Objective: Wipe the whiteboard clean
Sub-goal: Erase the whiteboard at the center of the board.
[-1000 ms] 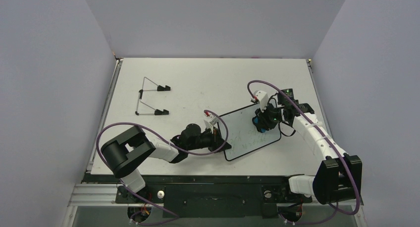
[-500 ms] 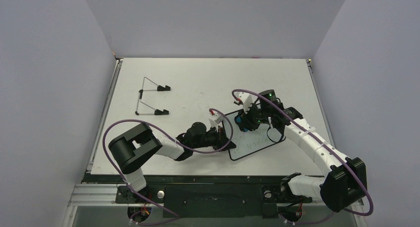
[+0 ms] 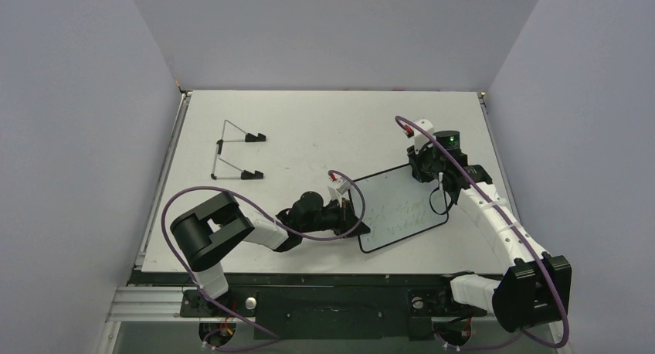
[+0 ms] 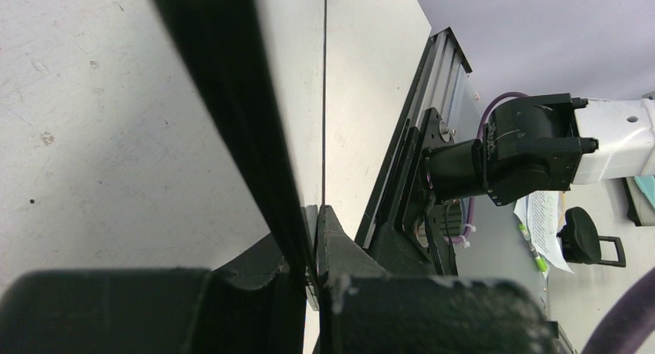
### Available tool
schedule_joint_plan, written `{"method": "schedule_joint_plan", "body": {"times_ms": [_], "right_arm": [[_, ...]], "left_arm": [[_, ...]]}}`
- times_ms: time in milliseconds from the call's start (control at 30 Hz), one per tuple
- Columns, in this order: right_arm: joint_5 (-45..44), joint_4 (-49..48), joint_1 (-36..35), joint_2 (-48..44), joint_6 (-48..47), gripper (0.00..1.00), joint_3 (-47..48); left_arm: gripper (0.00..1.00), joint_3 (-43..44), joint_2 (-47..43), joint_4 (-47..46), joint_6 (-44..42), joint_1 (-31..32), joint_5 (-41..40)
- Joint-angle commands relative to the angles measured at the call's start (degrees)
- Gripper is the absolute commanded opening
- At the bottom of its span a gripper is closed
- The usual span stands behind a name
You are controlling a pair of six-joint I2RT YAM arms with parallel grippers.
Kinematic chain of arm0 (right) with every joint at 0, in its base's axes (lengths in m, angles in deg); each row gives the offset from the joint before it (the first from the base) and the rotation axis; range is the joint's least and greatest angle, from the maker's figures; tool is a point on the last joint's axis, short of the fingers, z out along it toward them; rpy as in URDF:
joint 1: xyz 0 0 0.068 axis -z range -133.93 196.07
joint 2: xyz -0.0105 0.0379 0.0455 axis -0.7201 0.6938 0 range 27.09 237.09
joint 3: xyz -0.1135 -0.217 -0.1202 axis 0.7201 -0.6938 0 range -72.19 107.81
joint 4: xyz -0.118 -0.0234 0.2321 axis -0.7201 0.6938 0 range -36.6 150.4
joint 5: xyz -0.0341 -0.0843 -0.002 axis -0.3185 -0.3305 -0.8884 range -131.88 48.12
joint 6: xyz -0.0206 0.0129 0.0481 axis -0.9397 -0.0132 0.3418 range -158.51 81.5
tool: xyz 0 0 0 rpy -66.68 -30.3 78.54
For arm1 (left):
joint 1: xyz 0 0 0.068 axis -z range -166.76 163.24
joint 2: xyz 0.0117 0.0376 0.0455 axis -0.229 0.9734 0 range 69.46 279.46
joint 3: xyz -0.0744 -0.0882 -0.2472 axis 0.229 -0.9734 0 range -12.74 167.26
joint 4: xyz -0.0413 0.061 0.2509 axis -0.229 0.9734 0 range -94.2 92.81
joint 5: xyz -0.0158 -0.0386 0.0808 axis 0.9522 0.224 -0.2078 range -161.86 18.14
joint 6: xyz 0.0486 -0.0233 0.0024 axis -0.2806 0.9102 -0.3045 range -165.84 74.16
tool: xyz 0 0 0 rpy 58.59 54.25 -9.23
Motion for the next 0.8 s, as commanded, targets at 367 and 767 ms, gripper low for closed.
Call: {"method": "schedule_joint_plan", "body": {"times_ms": [367, 767], "right_arm": [[25.8, 3.2, -10.9, -2.5, -6.9, 0.0, -1.3], [-1.5, 1.1, 4.3, -1.9, -0.9, 0.0, -1.2]], "left_arm": [[0.0, 3.0, 2.0, -8.1, 0.7, 0.4, 1.8], [0.0, 1.9, 3.9, -10.5, 2.0, 0.1, 1.1]]}}
